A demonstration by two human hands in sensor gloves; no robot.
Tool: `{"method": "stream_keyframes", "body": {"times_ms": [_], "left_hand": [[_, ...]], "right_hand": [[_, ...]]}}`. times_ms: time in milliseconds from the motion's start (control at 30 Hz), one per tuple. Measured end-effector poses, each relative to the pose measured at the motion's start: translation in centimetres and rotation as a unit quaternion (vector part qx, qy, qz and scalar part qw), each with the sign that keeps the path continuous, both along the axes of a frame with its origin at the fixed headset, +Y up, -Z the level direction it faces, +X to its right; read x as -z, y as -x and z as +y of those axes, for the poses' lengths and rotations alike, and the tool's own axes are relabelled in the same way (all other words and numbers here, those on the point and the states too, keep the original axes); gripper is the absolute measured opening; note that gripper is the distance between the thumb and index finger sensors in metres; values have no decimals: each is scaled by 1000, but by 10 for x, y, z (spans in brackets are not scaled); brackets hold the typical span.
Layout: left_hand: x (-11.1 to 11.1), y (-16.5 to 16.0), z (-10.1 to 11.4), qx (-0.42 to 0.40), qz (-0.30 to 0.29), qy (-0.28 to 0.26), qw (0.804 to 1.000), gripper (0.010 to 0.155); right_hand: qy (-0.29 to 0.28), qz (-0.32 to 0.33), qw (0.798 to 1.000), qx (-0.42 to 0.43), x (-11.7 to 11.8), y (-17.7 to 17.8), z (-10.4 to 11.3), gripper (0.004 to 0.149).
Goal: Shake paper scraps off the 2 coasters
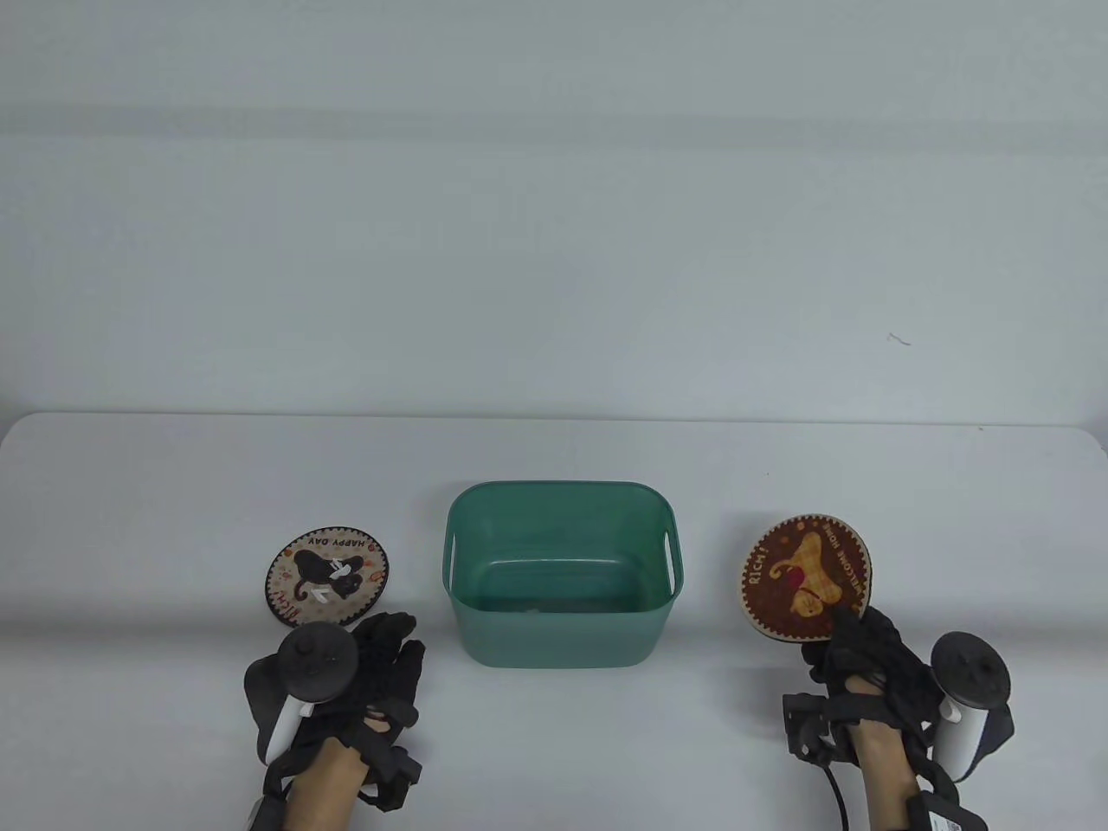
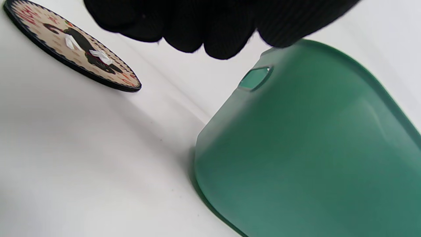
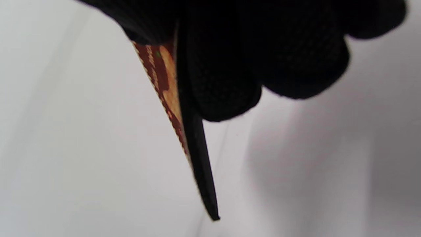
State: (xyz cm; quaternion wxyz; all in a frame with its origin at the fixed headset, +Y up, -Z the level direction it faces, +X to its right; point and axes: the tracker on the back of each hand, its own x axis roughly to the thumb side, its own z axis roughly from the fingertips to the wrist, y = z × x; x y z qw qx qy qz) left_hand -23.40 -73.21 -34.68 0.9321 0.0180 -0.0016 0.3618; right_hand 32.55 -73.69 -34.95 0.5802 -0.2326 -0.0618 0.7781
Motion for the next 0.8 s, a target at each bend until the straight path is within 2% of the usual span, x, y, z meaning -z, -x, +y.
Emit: {"method": "stream_keyframes", "body": {"times_ms": [333,467,800], "left_hand": [[1,-6,-6,9,-15,18,1000,53],[3,-7,-10,14,-18,29,999,53],[3,-6,-12,18,-15,41,999,53]], "right_hand": [[112,70,991,-19,5,1,-25,44],[173,83,979,-73,6,2,-34,44],[254,85,945,-188,6,1,-38,47]]}}
